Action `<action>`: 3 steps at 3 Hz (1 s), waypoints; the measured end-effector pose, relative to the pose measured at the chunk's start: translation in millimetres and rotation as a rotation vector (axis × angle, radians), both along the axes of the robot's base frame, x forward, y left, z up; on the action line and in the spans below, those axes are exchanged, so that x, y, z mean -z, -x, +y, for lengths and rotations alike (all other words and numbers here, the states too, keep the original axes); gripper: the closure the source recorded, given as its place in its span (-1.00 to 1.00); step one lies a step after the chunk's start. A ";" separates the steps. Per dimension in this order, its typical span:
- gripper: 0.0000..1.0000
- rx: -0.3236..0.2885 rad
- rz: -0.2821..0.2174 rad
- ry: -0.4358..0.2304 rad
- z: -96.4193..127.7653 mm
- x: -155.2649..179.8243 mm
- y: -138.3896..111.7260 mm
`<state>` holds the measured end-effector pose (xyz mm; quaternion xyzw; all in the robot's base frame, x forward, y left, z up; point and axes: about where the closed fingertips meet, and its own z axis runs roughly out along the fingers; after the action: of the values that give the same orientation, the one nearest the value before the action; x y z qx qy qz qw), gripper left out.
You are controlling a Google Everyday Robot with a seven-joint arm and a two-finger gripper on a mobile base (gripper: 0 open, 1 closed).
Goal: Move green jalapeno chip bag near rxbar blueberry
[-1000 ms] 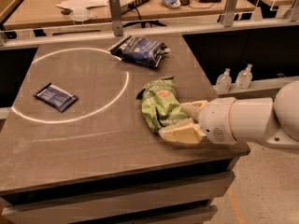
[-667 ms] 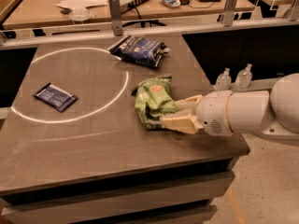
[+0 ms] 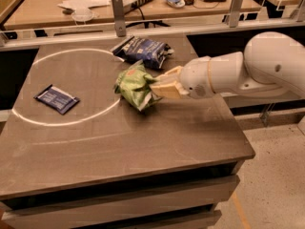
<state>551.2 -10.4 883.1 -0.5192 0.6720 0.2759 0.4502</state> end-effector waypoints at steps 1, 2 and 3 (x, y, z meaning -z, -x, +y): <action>1.00 -0.071 -0.036 -0.015 28.0 -10.9 -29.3; 1.00 -0.122 -0.061 -0.054 57.3 -23.1 -57.5; 0.47 -0.166 -0.064 -0.045 96.5 -28.4 -75.5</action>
Offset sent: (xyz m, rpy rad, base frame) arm 0.0946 0.0869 0.0386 0.1030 -0.0921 0.1742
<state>626.7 86.1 911.5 -0.5716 0.6053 0.3106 0.4587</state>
